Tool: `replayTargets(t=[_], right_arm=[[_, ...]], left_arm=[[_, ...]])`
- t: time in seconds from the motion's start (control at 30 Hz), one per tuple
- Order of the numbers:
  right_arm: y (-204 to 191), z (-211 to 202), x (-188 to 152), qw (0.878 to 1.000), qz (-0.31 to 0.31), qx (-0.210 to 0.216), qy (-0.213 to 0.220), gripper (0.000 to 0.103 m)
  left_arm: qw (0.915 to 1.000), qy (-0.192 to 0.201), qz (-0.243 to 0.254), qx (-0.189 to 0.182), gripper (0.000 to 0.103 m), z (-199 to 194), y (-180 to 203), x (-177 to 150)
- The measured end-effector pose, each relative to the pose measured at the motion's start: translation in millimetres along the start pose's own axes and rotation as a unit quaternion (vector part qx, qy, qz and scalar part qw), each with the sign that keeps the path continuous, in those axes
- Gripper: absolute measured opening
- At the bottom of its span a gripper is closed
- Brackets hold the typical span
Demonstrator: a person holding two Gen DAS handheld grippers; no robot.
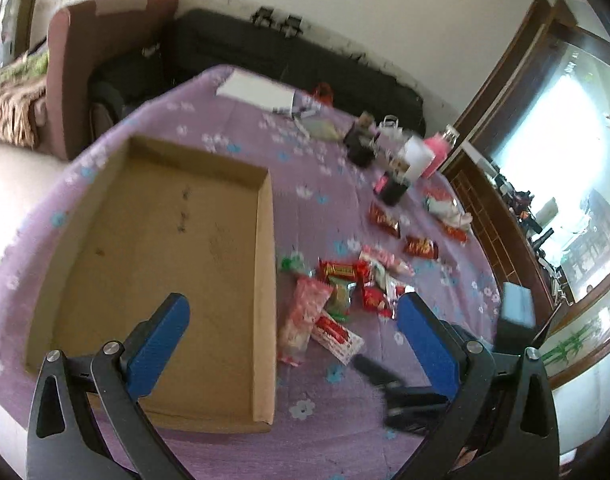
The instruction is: Organize snacks
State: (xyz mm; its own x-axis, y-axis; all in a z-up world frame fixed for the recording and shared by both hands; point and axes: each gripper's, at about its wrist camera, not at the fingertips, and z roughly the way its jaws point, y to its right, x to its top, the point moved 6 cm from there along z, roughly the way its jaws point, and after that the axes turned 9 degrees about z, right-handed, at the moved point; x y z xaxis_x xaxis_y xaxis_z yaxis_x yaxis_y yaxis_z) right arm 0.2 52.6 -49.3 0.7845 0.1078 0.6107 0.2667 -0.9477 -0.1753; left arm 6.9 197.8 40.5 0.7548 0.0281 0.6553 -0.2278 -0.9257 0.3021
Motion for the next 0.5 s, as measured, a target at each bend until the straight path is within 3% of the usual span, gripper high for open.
replayTargets(t=[0.2, 0.23, 0.27, 0.3, 0.37, 0.5], right_arm=[[-15.0, 40.5, -5.8, 1.000, -0.021, -0.003, -0.023, 0.069], [-15.0, 42.7, -6.1, 1.000, -0.019, -0.003, -0.024, 0.061], [-14.2, 44.1, -8.0, 0.999, -0.015, 0.004, -0.029, 0.044], [-13.2, 44.9, -8.8, 0.999, -0.011, 0.007, -0.030, 0.039], [-6.9, 38.8, -10.6, 0.999, 0.005, 0.017, -0.034, 0.034], [20.3, 25.9, -20.0, 0.999, 0.033, -0.024, -0.035, 0.032]], left_arm=[[0.9998, -0.017, 0.008, 0.000, 0.103, 17.3, 13.8, -2.9], [0.9997, -0.019, 0.012, 0.001, 0.103, 19.7, 16.9, -2.4], [0.9996, -0.023, 0.019, 0.002, 0.103, 24.0, 21.9, -2.9], [0.9993, -0.027, 0.027, 0.000, 0.103, 29.1, 27.1, -3.9], [0.9983, -0.041, 0.042, -0.001, 0.103, 41.2, 36.0, -4.6], [0.9943, -0.069, 0.081, 0.003, 0.103, 69.7, 52.6, -12.8]])
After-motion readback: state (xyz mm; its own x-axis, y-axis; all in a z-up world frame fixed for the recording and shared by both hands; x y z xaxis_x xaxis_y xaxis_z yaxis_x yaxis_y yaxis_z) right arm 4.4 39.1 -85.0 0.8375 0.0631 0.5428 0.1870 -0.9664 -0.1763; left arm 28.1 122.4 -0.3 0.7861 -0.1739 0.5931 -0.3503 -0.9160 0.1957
